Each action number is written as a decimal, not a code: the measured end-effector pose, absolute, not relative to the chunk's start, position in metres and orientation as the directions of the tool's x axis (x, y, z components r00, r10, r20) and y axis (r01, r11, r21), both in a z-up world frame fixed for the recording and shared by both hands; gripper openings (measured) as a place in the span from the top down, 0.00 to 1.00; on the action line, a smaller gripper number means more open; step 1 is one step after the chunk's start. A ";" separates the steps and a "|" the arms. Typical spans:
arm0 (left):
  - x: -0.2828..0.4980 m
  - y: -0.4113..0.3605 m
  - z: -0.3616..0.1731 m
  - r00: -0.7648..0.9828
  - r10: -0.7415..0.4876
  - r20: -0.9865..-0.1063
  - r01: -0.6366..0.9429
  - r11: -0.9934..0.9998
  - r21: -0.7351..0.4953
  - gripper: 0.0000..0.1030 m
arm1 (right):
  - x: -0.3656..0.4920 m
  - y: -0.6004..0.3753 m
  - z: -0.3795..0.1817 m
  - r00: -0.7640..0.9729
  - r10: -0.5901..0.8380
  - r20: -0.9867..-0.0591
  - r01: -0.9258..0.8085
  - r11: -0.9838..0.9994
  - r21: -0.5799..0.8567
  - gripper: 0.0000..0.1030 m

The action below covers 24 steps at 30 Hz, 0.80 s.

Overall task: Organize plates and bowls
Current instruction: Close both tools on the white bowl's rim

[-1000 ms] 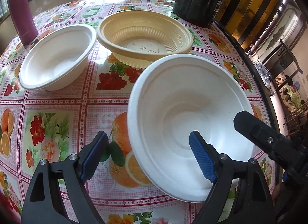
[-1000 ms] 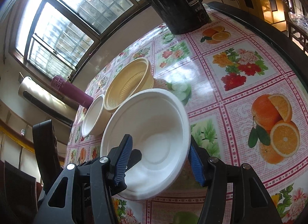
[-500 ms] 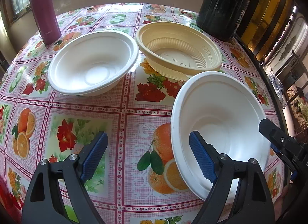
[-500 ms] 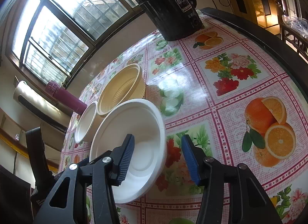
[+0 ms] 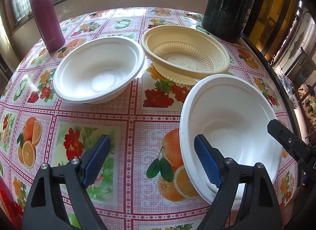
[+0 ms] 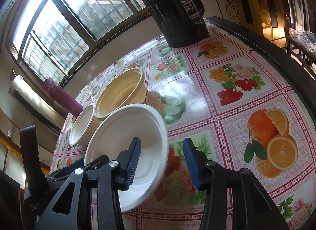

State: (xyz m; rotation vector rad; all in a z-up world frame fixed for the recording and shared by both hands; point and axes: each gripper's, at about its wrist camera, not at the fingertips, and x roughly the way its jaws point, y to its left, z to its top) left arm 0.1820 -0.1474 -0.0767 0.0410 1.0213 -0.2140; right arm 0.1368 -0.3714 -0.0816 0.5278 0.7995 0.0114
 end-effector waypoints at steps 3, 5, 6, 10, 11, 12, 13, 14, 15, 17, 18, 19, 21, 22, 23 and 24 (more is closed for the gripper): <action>0.183 -0.146 -0.076 0.493 -0.192 -0.849 0.205 0.974 -0.102 0.16 | 0.137 -0.371 -0.083 0.703 0.207 -0.681 0.184 0.872 0.454 0.55; 0.185 -0.143 -0.077 0.492 -0.199 -0.848 0.203 0.973 -0.110 0.18 | 0.137 -0.371 -0.083 0.703 0.205 -0.681 0.184 0.872 0.453 0.55; 0.185 -0.142 -0.077 0.493 -0.203 -0.846 0.203 0.972 -0.115 0.21 | 0.137 -0.371 -0.083 0.702 0.208 -0.681 0.183 0.872 0.455 0.55; 0.185 -0.143 -0.077 0.490 -0.219 -0.844 0.215 0.968 -0.127 0.39 | 0.138 -0.370 -0.084 0.703 0.206 -0.681 0.182 0.873 0.452 0.55; 0.185 -0.144 -0.077 0.494 -0.216 -0.842 0.218 0.968 -0.121 0.40 | 0.138 -0.370 -0.084 0.704 0.204 -0.681 0.182 0.874 0.450 0.55; 0.184 -0.145 -0.076 0.496 -0.216 -0.841 0.222 0.968 -0.118 0.42 | 0.139 -0.370 -0.084 0.703 0.203 -0.681 0.181 0.875 0.448 0.55; 0.183 -0.146 -0.076 0.496 -0.221 -0.840 0.227 0.966 -0.120 0.45 | 0.139 -0.369 -0.084 0.703 0.204 -0.681 0.181 0.875 0.448 0.55; 0.183 -0.146 -0.076 0.495 -0.225 -0.839 0.231 0.965 -0.122 0.47 | 0.139 -0.369 -0.084 0.704 0.203 -0.680 0.180 0.876 0.448 0.55; 0.182 -0.147 -0.075 0.496 -0.225 -0.839 0.233 0.965 -0.121 0.47 | 0.139 -0.369 -0.084 0.705 0.202 -0.680 0.179 0.877 0.446 0.55; 0.182 -0.147 -0.075 0.497 -0.222 -0.839 0.234 0.965 -0.117 0.47 | 0.139 -0.369 -0.083 0.707 0.200 -0.679 0.176 0.879 0.443 0.55; 0.182 -0.148 -0.075 0.497 -0.222 -0.839 0.234 0.965 -0.117 0.47 | 0.139 -0.369 -0.083 0.707 0.199 -0.679 0.175 0.880 0.441 0.55; 0.181 -0.148 -0.075 0.498 -0.222 -0.838 0.235 0.965 -0.116 0.47 | 0.138 -0.369 -0.083 0.706 0.199 -0.679 0.175 0.881 0.440 0.55; 0.181 -0.148 -0.074 0.501 -0.222 -0.836 0.238 0.965 -0.113 0.48 | 0.138 -0.368 -0.084 0.705 0.197 -0.682 0.175 0.883 0.436 0.59; 0.180 -0.149 -0.074 0.503 -0.221 -0.836 0.239 0.965 -0.112 0.48 | 0.139 -0.368 -0.084 0.702 0.196 -0.685 0.175 0.884 0.433 0.61; 0.180 -0.149 -0.074 0.503 -0.221 -0.836 0.241 0.964 -0.110 0.49 | 0.139 -0.368 -0.085 0.700 0.195 -0.687 0.176 0.885 0.430 0.61; 0.180 -0.149 -0.074 0.502 -0.222 -0.836 0.242 0.964 -0.111 0.49 | 0.139 -0.367 -0.085 0.698 0.193 -0.690 0.176 0.887 0.427 0.63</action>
